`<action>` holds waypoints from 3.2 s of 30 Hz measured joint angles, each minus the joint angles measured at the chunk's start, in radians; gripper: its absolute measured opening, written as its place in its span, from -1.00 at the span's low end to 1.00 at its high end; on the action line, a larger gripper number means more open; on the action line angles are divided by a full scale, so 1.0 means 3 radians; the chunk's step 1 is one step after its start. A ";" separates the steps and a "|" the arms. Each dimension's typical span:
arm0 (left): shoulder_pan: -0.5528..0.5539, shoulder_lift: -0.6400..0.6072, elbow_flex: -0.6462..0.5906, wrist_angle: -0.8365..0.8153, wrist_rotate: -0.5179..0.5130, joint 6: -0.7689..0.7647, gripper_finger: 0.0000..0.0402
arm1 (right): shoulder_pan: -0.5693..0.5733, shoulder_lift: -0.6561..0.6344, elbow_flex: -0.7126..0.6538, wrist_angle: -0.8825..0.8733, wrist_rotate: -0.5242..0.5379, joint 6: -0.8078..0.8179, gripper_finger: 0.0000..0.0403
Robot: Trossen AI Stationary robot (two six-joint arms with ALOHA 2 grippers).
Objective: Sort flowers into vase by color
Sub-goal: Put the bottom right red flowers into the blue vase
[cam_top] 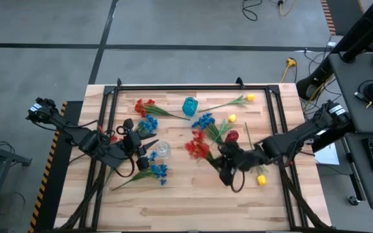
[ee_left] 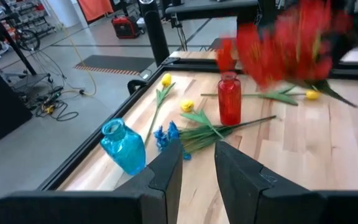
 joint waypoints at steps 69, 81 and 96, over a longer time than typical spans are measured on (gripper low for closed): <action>0.0000 -0.0001 0.0001 -0.0498 -0.0158 -0.0111 -0.61 | -0.2601 0.1344 -0.0426 0.4435 -0.0457 -0.2627 -0.63; 0.0000 -0.0001 0.0001 -0.0498 -0.0150 -0.0229 -0.61 | -0.2600 0.1335 -0.0426 0.3956 -0.0461 -0.2460 -0.23; -0.0019 -0.0001 -0.0011 -0.0566 -0.0007 -0.0723 -0.61 | -0.2540 0.0796 -0.0426 0.2560 -0.0478 -0.2181 0.21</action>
